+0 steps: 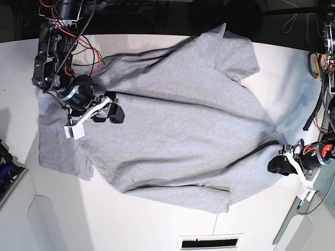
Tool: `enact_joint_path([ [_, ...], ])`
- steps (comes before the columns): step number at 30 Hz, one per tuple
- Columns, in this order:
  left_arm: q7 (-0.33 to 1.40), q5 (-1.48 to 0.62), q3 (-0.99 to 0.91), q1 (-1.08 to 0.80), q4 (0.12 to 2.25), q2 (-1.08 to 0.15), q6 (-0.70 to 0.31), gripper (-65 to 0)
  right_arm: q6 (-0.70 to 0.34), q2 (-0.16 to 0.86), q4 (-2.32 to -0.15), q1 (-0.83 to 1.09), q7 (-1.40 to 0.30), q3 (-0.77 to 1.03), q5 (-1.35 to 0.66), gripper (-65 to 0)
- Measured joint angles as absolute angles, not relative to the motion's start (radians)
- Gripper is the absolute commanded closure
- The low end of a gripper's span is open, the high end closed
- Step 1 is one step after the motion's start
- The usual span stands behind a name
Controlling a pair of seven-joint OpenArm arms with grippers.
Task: Layout the t-shirt on the table in an organized manner, then fold the t-shirt properly
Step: 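Pull the shirt corners apart with both grippers to smooth it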
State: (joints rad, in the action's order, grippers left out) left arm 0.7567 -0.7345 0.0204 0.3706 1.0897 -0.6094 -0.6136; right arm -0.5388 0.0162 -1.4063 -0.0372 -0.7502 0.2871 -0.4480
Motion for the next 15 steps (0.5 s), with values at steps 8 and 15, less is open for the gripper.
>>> enact_joint_path([
  [8,0.772,-0.765,0.020,0.277,1.090,-0.632,-0.639,-30.5,-0.538,0.018,-1.647,0.082,-0.858,0.291,-0.536,-36.0],
  [15,0.810,-0.890,0.020,0.220,1.121,-0.635,-0.689,-30.5,-0.539,0.019,-1.730,0.266,-0.860,0.306,-0.538,-36.0],
])
